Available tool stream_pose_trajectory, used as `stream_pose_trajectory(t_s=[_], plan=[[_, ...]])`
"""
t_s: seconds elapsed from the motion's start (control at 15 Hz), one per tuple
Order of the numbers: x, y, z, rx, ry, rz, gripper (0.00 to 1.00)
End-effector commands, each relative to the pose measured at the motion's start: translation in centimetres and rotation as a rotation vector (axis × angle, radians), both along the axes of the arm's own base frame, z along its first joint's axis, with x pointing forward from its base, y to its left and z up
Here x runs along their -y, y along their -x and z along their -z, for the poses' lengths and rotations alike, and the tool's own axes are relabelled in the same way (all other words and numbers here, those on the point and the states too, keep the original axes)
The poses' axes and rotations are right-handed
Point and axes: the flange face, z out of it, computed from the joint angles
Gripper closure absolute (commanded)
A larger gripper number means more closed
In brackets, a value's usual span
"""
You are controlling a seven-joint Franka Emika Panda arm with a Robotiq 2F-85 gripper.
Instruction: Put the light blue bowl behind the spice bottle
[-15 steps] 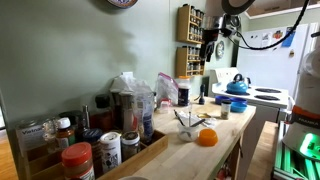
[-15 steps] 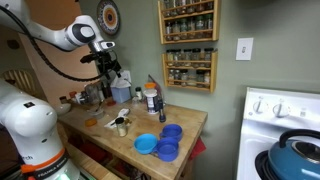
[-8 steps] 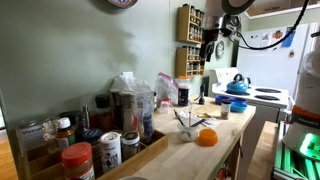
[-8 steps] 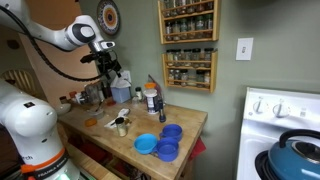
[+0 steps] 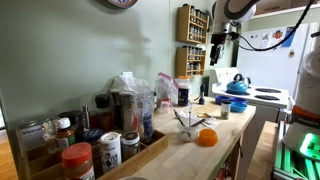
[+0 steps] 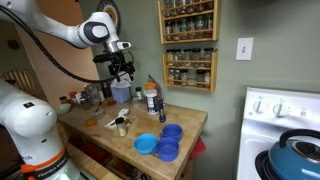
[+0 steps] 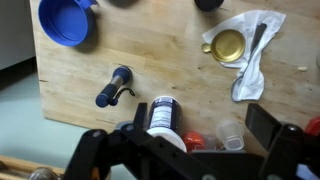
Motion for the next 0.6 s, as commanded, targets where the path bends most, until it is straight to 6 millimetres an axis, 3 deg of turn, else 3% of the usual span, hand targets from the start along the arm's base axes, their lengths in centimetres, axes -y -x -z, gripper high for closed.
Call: stream_pose_trajectory(t_s=[0.0,0.27,0.53], plan=[[6.5,2.4,2.1,-0.039,-0.084,-0.003,0.0],[14.0,5.5,7.5,-0.141,-0.025,0.212,0.0],[18.3,7.9,12.4,-0.183,-0.027,0.442,0.0]])
